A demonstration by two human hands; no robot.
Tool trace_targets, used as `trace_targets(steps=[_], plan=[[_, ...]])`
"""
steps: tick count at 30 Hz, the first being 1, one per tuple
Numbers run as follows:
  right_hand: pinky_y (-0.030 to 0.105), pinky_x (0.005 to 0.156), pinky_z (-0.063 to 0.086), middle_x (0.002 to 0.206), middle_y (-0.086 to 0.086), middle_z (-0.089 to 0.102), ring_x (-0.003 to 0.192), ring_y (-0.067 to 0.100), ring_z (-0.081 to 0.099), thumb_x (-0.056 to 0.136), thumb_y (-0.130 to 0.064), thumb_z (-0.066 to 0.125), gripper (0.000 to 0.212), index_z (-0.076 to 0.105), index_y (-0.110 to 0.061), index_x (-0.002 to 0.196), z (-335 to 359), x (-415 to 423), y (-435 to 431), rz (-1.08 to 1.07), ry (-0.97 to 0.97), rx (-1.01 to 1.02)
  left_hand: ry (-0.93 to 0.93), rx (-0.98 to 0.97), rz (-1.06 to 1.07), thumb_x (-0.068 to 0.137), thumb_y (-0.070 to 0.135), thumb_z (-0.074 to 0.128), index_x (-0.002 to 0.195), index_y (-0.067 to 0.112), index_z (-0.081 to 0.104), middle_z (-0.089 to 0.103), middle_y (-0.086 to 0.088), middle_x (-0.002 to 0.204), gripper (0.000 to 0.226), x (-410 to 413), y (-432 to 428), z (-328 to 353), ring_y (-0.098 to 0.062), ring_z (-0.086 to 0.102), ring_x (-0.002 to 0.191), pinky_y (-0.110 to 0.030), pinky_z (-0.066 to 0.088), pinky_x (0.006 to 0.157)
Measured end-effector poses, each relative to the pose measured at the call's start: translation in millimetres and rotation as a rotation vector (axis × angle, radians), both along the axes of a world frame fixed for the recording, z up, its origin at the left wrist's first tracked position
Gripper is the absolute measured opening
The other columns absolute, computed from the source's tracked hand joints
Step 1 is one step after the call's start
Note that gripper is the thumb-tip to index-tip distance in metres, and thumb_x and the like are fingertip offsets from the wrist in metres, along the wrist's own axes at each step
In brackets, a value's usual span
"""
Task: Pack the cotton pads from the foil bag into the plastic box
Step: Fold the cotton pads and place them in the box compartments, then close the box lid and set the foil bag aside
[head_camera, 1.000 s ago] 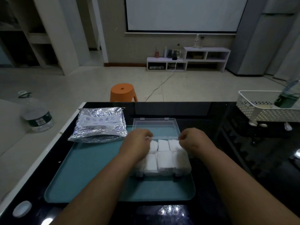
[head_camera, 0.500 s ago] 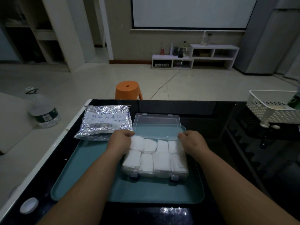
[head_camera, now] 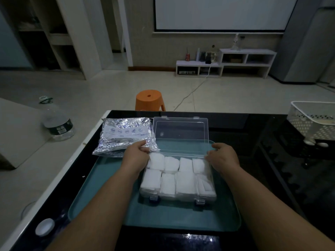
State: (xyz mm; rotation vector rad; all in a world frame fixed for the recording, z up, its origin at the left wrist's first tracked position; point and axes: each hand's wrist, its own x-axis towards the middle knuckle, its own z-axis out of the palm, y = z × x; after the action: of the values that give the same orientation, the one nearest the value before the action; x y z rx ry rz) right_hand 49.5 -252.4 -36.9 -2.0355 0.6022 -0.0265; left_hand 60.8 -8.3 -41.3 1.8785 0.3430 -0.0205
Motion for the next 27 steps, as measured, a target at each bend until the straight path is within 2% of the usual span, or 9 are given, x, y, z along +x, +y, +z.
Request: trace_targets(steps=[5, 8, 10, 13, 16, 18, 23, 25, 27], plan=[[0.036, 0.085, 0.056, 0.110, 0.009, 0.064, 0.094, 0.024, 0.063, 0.086, 0.002, 0.063, 0.037, 0.062, -0.011, 0.121, -2, 3, 2, 0.075, 0.003, 0.039, 0.014, 0.006, -0.028, 0.081, -0.019, 0.043, 0.134, 0.014, 0.057, 0.061, 0.004, 0.096, 0.063, 3, 5, -1, -0.020, 0.058, 0.087, -0.027, 0.045, 0.068], [0.037, 0.070, 0.049, 0.085, 0.009, 0.062, 0.073, 0.021, 0.056, 0.092, -0.015, 0.051, 0.018, 0.067, -0.008, 0.094, 6, 3, 5, 0.081, -0.012, 0.137, 0.022, -0.056, -0.019, 0.080, -0.018, 0.047, 0.125, 0.014, 0.063, 0.062, -0.004, 0.091, 0.057, 4, 11, -1, -0.021, 0.055, 0.072, -0.030, 0.044, 0.063], [0.035, 0.064, 0.043, 0.074, 0.008, 0.058, 0.066, 0.022, 0.053, 0.095, -0.033, 0.043, 0.030, 0.062, -0.012, 0.085, 16, 1, 8, 0.049, -0.013, 0.366, 0.046, -0.149, -0.013, 0.082, -0.013, 0.049, 0.118, 0.010, 0.064, 0.063, -0.011, 0.088, 0.045, 5, 12, 4, -0.022, 0.052, 0.068, -0.033, 0.044, 0.062], [0.034, 0.070, 0.050, 0.095, 0.012, 0.069, 0.087, 0.027, 0.067, 0.099, -0.048, 0.039, 0.039, 0.063, -0.017, 0.103, 26, -3, 11, 0.059, -0.024, 0.600, 0.093, -0.351, 0.036, 0.095, 0.014, 0.048, 0.108, 0.003, 0.064, 0.058, -0.015, 0.089, 0.023, 4, 11, 15, -0.020, 0.050, 0.063, -0.030, 0.045, 0.059], [0.036, 0.072, 0.052, 0.114, 0.016, 0.065, 0.097, 0.029, 0.065, 0.101, -0.050, 0.034, 0.044, 0.060, -0.020, 0.120, 29, -6, 14, 0.059, -0.029, 0.690, 0.134, -0.366, 0.036, 0.098, 0.059, 0.031, 0.104, 0.004, 0.065, 0.063, -0.016, 0.095, 0.065, 4, 14, 20, -0.027, 0.060, 0.076, -0.035, 0.052, 0.065], [0.039, 0.087, 0.046, 0.131, 0.014, 0.056, 0.110, 0.029, 0.057, 0.101, -0.051, 0.030, 0.048, 0.058, -0.025, 0.131, 31, -5, 11, 0.037, -0.022, 0.566, 0.141, -0.371, 0.033, 0.092, 0.070, 0.027, 0.103, 0.003, 0.066, 0.064, -0.018, 0.098, 0.079, 4, 17, 20, -0.030, 0.062, 0.082, -0.037, 0.054, 0.069], [0.042, 0.095, 0.041, 0.132, 0.004, 0.056, 0.109, 0.023, 0.053, 0.100, -0.049, 0.034, 0.047, 0.062, -0.021, 0.125, 40, -5, 2, -0.005, 0.000, 0.396, 0.124, -0.484, 0.060, 0.091, 0.069, 0.033, 0.101, 0.002, 0.063, 0.062, -0.015, 0.097, 0.075, 6, 15, 20, -0.028, 0.060, 0.090, -0.036, 0.053, 0.082], [0.041, 0.093, 0.043, 0.126, 0.002, 0.058, 0.107, 0.023, 0.055, 0.099, -0.046, 0.038, 0.041, 0.060, -0.020, 0.122, 42, -6, 3, -0.007, 0.009, 0.379, 0.124, -0.489, 0.039, 0.096, 0.059, 0.037, 0.106, 0.003, 0.061, 0.064, -0.012, 0.100, 0.062, 4, 14, 20, -0.025, 0.059, 0.096, -0.037, 0.047, 0.094], [0.040, 0.088, 0.042, 0.123, 0.001, 0.059, 0.105, 0.022, 0.056, 0.096, -0.042, 0.042, 0.033, 0.061, -0.022, 0.115, 42, -7, 4, 0.033, 0.018, 0.360, 0.135, -0.438, 0.016, 0.097, 0.045, 0.044, 0.100, 0.007, 0.065, 0.068, -0.008, 0.095, 0.043, 1, 13, 20, -0.022, 0.061, 0.090, -0.038, 0.045, 0.092]])
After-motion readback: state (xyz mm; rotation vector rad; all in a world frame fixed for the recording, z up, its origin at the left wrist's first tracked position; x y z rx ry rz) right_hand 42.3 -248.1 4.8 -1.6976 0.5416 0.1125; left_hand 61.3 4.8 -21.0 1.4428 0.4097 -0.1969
